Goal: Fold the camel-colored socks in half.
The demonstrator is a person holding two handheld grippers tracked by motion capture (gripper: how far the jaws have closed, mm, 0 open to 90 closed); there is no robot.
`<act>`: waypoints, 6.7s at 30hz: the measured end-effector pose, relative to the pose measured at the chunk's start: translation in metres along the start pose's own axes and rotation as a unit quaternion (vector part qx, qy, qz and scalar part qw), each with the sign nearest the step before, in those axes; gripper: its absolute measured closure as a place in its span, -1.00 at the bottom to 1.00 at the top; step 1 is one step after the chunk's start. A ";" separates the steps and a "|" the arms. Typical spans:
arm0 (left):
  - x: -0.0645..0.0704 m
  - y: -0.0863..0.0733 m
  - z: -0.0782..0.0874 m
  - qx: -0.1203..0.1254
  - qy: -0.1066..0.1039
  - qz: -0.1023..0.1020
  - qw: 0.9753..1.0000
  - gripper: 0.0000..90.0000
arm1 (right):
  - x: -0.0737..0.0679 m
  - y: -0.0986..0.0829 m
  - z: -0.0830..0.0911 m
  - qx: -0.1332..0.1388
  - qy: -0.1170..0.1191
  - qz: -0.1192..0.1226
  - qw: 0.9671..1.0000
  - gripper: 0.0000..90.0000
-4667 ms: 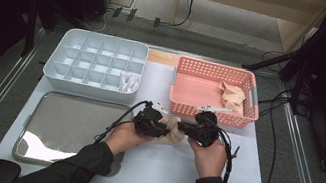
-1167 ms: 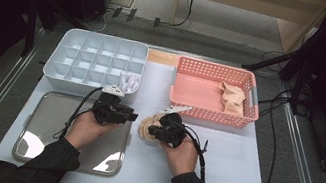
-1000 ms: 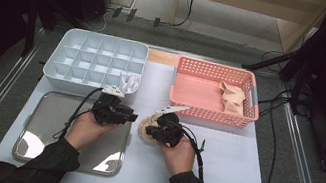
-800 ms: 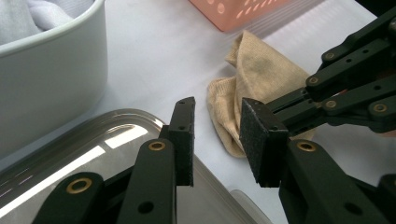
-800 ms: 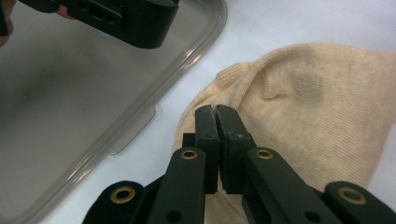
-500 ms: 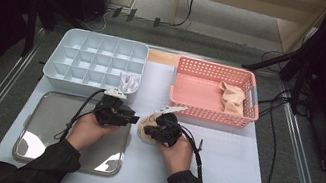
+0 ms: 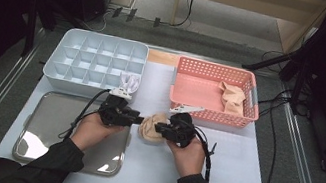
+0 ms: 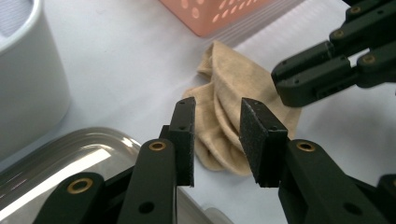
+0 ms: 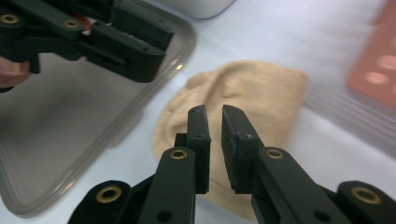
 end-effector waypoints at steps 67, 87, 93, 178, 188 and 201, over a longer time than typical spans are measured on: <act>0.011 -0.018 -0.032 -0.048 -0.009 -0.018 0.999 0.85 | 0.021 -0.006 -0.017 -0.004 -0.001 -0.036 0.999 0.96; 0.012 -0.018 -0.037 -0.046 -0.017 -0.008 0.999 0.98 | -0.004 0.000 -0.012 -0.003 0.016 0.006 1.000 0.97; 0.012 -0.015 -0.036 -0.054 -0.025 -0.003 0.998 0.95 | 0.000 -0.002 -0.010 -0.008 0.011 0.000 1.000 0.96; -0.006 0.002 -0.022 -0.015 0.019 -0.008 1.000 0.74 | -0.023 -0.006 -0.036 -0.014 0.010 0.034 0.999 0.96; -0.008 0.001 -0.028 -0.018 0.014 -0.006 1.000 0.75 | -0.031 -0.015 -0.029 -0.016 0.022 0.026 0.999 0.97; -0.011 0.000 -0.036 -0.030 0.015 -0.001 0.999 0.77 | -0.030 -0.026 -0.033 -0.028 0.023 0.025 0.999 1.00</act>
Point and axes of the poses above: each handheld gripper's, and its own axes: z roughly backward along the jaws, y roughly out of its top, x roughly to its right, the point moved 4 cm from there along -z, roughly forward along the jaws, and after that the axes turned 5 degrees about x, right-handed, at the moved point
